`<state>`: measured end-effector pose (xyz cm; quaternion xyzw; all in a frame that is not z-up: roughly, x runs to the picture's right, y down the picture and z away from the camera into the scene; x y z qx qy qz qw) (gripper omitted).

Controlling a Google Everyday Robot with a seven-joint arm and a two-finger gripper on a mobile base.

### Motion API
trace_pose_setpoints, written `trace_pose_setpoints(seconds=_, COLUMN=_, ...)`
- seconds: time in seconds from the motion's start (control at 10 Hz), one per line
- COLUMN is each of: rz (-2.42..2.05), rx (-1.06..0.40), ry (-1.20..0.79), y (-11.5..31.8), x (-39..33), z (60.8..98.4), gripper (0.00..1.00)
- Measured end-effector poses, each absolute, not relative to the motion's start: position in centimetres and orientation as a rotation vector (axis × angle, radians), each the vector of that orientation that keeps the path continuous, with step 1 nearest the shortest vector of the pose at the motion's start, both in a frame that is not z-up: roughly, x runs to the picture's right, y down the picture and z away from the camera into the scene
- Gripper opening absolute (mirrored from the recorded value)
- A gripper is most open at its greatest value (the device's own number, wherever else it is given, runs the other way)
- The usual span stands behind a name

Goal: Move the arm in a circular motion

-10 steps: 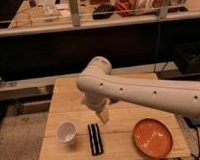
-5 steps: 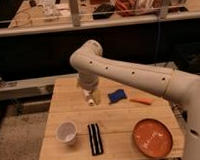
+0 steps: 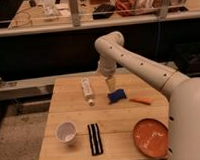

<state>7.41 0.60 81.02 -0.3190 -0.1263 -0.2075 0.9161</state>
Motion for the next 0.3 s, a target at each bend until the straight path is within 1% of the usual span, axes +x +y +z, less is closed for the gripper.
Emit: trace_pose_setpoints(seconds=0.3, rz=-0.333, rx=-0.701, ry=-0.234, y=2.2, x=14.6, z=83.1, gripper=0.80)
